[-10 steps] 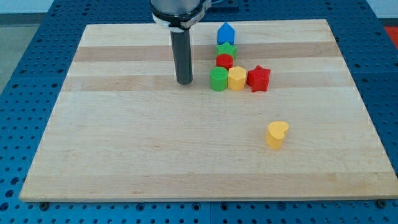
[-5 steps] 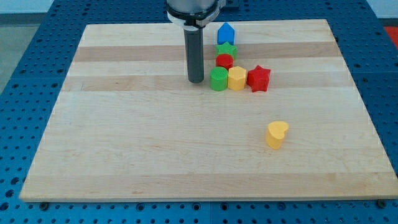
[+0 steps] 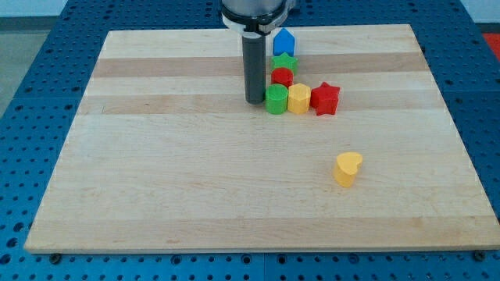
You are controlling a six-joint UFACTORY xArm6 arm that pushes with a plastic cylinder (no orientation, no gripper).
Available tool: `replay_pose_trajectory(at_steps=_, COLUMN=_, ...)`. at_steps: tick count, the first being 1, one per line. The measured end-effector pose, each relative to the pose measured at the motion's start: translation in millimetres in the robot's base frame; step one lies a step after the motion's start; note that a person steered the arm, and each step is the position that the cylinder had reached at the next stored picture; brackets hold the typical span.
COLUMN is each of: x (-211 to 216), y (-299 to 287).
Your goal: Nudge the green circle along with hexagon and red star to the right
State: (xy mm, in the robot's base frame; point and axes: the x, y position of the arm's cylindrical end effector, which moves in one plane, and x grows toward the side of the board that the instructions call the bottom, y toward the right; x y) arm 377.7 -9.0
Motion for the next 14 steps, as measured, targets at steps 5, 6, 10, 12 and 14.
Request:
replay_pose_trajectory(at_steps=5, x=-1.5, y=12.4)
replay_pose_trajectory(at_steps=6, x=-1.5, y=15.5)
replay_pose_trajectory(at_steps=10, x=-6.5, y=15.5)
replay_pose_trajectory(at_steps=12, x=-8.8, y=-3.7)
replay_pose_trajectory(at_steps=14, x=34.0, y=-29.7)
